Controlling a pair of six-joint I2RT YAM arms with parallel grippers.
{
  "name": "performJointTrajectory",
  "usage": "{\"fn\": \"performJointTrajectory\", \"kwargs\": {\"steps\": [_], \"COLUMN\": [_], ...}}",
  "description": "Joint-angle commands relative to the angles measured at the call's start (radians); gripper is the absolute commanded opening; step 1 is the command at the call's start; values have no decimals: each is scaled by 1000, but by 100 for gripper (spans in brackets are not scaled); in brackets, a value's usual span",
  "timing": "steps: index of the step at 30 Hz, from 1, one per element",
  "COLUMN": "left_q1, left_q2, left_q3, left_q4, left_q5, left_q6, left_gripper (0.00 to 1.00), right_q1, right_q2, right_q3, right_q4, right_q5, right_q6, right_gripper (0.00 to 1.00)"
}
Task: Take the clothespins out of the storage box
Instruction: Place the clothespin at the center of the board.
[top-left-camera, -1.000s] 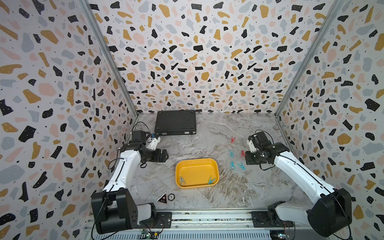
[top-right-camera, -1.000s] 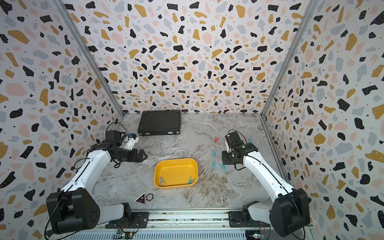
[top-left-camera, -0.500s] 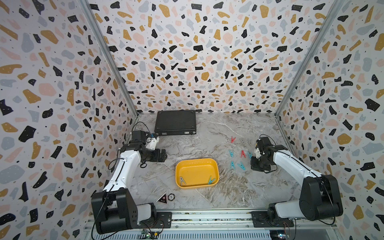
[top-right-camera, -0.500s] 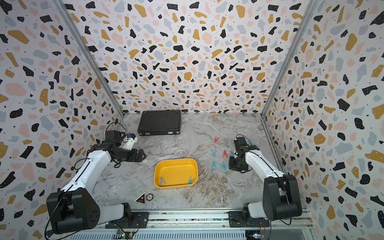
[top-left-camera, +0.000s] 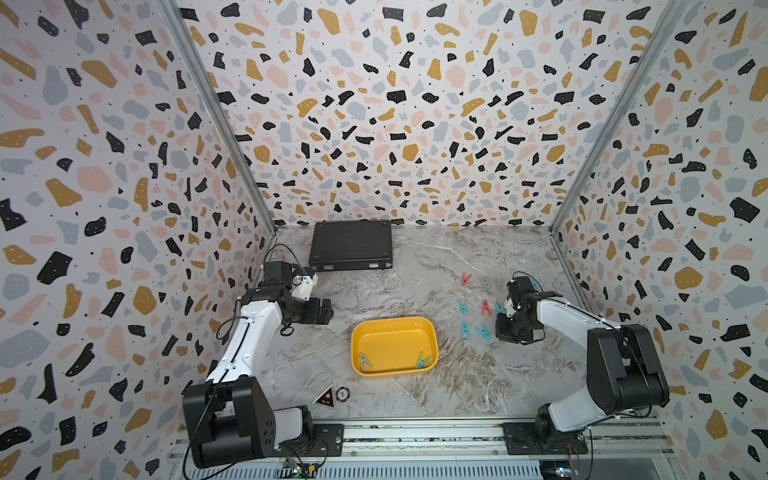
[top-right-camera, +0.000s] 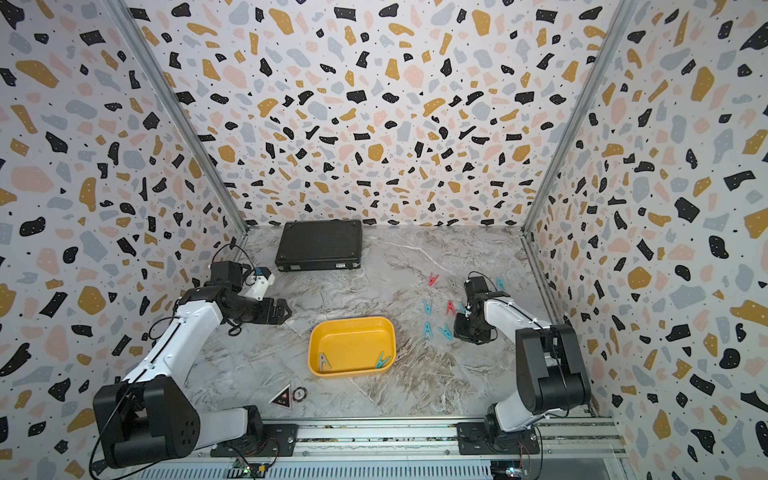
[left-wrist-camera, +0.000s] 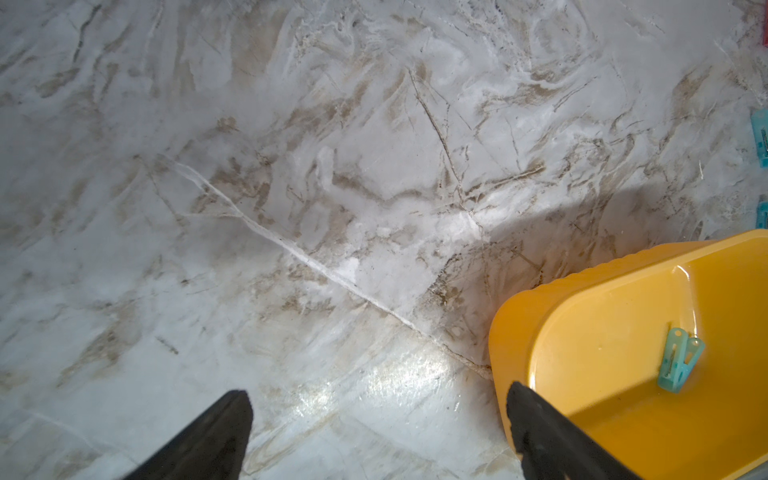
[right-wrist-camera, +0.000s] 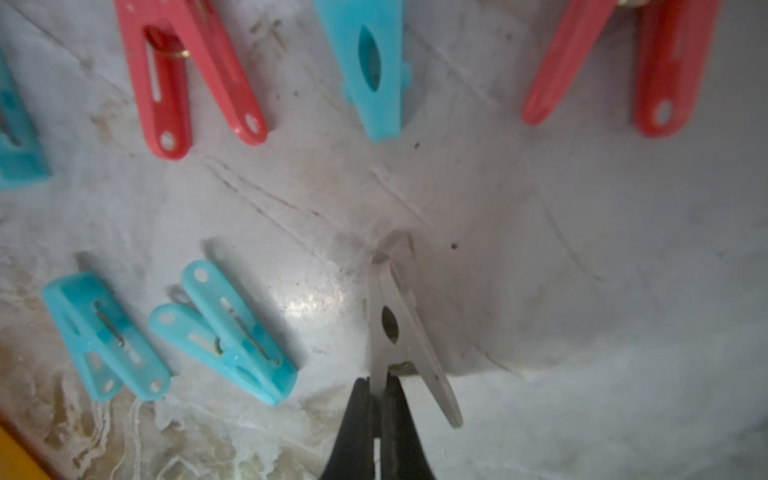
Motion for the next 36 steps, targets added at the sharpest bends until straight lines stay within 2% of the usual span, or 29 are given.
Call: {"fn": "performJointTrajectory", "kwargs": {"steps": [1,13,23,34,36], "left_q1": [1,1,1,1,0], "left_q2": [-17,-19,-18,-25,-36], "left_q3": [-9,-8,-8,1,5], "left_q4": [11,10,9,12,14], "left_q5": [-4,2,2,-13,11], "left_q6": [1,1,1,13,51], "left_gripper": [100,100,100,100,100], "right_q1": [-4,-4,-2,-2,-1], "right_q2": [21,27,-75,-245,-274], "right_q3": [19,1,1,93,108], "right_q4": [10,58,-4,-130,-124], "right_q5": [32,-27,-63,-105,-135], "right_q6": [20,53,74,59,45], "right_gripper": [0,5,21,33,33]}}
